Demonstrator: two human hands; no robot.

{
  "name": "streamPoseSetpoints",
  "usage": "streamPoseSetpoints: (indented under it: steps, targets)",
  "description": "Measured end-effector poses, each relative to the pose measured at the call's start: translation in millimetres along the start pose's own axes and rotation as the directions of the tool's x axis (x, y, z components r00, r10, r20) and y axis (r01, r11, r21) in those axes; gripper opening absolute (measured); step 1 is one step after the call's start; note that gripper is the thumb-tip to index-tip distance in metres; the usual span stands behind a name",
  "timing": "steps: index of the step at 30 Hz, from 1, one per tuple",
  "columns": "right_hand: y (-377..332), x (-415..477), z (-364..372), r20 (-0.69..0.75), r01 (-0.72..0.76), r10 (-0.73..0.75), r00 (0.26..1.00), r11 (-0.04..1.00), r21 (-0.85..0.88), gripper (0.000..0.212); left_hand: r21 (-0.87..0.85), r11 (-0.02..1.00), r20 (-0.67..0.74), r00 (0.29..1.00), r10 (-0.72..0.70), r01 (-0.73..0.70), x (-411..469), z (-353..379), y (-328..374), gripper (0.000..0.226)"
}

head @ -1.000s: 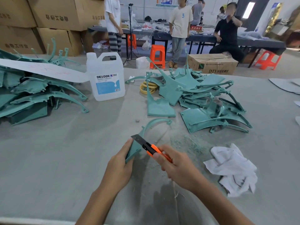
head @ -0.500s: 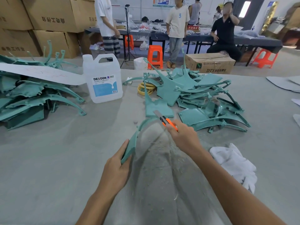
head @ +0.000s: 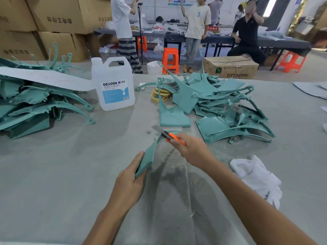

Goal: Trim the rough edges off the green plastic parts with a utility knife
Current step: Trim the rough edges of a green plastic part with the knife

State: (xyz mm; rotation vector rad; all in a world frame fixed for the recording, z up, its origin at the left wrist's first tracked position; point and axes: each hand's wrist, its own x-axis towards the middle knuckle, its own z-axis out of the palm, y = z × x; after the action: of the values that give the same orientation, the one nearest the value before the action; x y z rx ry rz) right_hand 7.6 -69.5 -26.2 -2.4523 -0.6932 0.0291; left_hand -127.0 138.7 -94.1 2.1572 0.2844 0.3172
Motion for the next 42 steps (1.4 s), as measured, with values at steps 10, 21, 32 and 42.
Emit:
streamPoseSetpoints:
  steps: [10,21,32,42]
  targets:
    - [80.7,24.4,-17.1,-0.144,-0.431,0.407,0.902,0.832,-0.348,0.04,-0.018,1.0,0.002,1.0,0.025,-0.025,-0.4,0.5,-2.9,0.055]
    - [-25.1,-19.6,-51.3,0.314,0.013,-0.06,0.947,0.989,0.15,0.016,0.065,0.996,-0.013,0.998,0.054,-0.053,-1.9,3.6,0.4,0.056]
    - [4.9,45.1,-79.6,0.26,0.061,0.08,0.962,0.868,-0.493,0.035,0.109,0.988,0.029,0.994,0.107,-0.11,-5.7,3.3,4.6,0.058]
    - [34.8,14.4,-50.8,-0.059,-0.306,0.302,0.951,0.949,-0.077,0.038,0.054,0.992,-0.013,0.993,0.119,-0.118,-5.0,1.9,2.3,0.05]
